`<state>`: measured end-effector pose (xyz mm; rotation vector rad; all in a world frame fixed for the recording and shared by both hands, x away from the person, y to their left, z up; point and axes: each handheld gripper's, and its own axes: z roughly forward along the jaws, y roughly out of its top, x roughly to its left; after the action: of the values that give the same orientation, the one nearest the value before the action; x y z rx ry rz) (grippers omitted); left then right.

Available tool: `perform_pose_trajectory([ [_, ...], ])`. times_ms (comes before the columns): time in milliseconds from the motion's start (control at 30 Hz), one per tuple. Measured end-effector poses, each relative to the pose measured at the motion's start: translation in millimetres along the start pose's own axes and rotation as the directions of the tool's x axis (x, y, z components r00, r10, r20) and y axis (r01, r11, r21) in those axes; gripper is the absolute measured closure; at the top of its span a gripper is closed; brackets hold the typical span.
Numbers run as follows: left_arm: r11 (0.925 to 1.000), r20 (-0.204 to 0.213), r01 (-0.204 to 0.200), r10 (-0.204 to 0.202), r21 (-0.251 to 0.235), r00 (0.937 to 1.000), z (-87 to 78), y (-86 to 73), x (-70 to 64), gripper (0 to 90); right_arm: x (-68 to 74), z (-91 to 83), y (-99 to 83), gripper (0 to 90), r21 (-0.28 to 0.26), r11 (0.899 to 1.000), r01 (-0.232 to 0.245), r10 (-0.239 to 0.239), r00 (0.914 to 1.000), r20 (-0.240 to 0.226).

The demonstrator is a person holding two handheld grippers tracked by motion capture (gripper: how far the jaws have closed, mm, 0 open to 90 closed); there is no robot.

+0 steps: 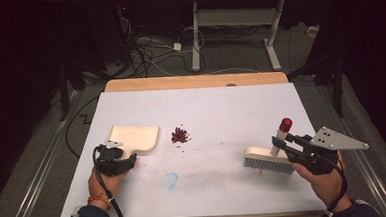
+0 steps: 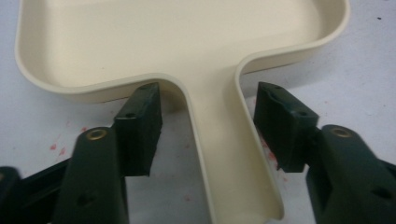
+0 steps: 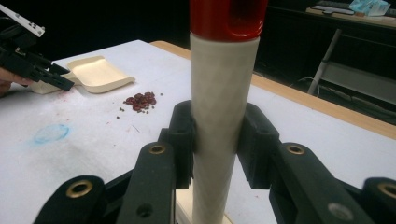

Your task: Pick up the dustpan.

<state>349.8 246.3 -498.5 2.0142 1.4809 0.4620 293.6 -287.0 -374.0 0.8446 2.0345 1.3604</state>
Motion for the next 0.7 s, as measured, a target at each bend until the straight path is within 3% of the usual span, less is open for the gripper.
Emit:
perform_pose_trajectory([
  [100, 0.9998, -0.003, -0.009, 0.009, -0.016, 1.0000, -0.9, -1.8, 0.5, 62.2, -2.3, 0.2, -0.9, 69.6, -0.002, 1.000, -0.006, 0.006, 1.0000, -0.003],
  [367, 0.9984, 0.012, -0.055, 0.055, -0.012, 0.9984, -1.3, 0.3, 2.7, 63.4, -3.9, 3.2, 0.1, 69.6, -0.003, 1.000, -0.008, 0.008, 0.9999, -0.008],
  [467, 0.9982, 0.015, -0.053, 0.054, -0.026, 0.9985, -1.5, 1.4, 5.7, 63.6, -3.6, 4.6, 0.8, 69.7, -0.003, 1.000, -0.014, 0.014, 0.9999, 0.005],
  [700, 0.9924, -0.006, -0.101, 0.101, -0.070, 0.9949, -10.9, 7.2, 7.3, 63.8, -5.3, 6.1, 1.3, 69.6, 0.000, 1.000, -0.016, 0.016, 0.9998, 0.008],
])
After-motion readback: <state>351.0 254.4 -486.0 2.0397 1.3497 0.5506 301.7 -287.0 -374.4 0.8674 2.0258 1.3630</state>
